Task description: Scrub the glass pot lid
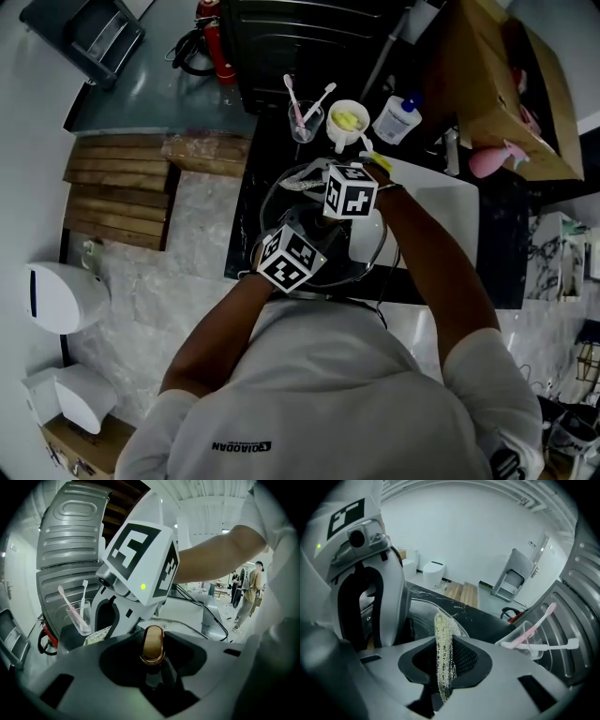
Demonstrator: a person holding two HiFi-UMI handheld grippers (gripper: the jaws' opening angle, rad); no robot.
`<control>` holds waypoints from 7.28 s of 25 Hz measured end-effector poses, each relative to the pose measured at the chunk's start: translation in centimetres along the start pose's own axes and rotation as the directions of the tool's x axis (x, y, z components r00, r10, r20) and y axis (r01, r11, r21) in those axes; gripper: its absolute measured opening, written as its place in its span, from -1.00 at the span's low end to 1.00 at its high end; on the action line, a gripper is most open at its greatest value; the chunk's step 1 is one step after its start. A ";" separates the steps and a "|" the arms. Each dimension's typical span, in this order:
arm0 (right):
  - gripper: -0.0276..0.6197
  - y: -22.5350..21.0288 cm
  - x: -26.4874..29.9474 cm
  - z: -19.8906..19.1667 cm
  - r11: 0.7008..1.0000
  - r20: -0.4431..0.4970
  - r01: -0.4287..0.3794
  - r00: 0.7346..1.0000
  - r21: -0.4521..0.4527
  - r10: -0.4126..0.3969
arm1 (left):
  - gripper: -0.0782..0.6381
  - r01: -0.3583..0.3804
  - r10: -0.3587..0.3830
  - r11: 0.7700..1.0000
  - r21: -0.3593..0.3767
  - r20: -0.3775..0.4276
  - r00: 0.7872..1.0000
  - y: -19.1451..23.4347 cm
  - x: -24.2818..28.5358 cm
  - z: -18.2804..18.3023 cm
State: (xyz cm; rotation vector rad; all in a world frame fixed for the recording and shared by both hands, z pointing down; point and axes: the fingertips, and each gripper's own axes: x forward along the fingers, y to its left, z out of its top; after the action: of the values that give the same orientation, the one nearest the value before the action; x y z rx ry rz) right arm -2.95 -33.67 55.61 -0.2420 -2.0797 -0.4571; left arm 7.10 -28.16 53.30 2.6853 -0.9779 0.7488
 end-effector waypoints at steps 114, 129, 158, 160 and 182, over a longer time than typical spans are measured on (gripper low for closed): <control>-0.67 19.4 -3.7 1.3 0.760 -0.152 0.281 0.959 0.585 -0.238 | -0.74 -0.069 0.065 0.987 -0.142 -0.034 0.997 3.8 -13.3 -5.6; -0.67 21.6 -3.3 4.0 0.795 -0.112 0.159 0.987 0.586 -0.115 | -0.74 -0.044 0.040 0.982 -0.186 -0.021 0.999 4.5 -14.4 -6.5; -0.67 -1.1 3.3 2.9 0.922 -0.369 0.243 0.921 0.303 -0.121 | -0.74 -0.249 0.269 0.907 -0.338 0.012 0.963 10.8 -20.1 -8.6; -0.67 -0.5 3.8 3.5 0.921 -0.347 0.208 0.934 0.331 -0.087 | -0.74 -0.253 0.273 0.904 -0.346 0.010 0.962 11.0 -20.2 -8.8; -0.67 5.1 5.3 8.1 0.958 -0.266 0.130 0.962 0.254 -0.060 | -0.74 -0.209 0.228 0.923 -0.324 0.023 0.973 9.7 -20.1 -8.3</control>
State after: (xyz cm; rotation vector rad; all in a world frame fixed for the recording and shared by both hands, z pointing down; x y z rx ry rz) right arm -10.21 -25.70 57.43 0.0772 -1.8773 -0.2425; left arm -15.59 -21.76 49.96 2.3549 -1.3065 0.4951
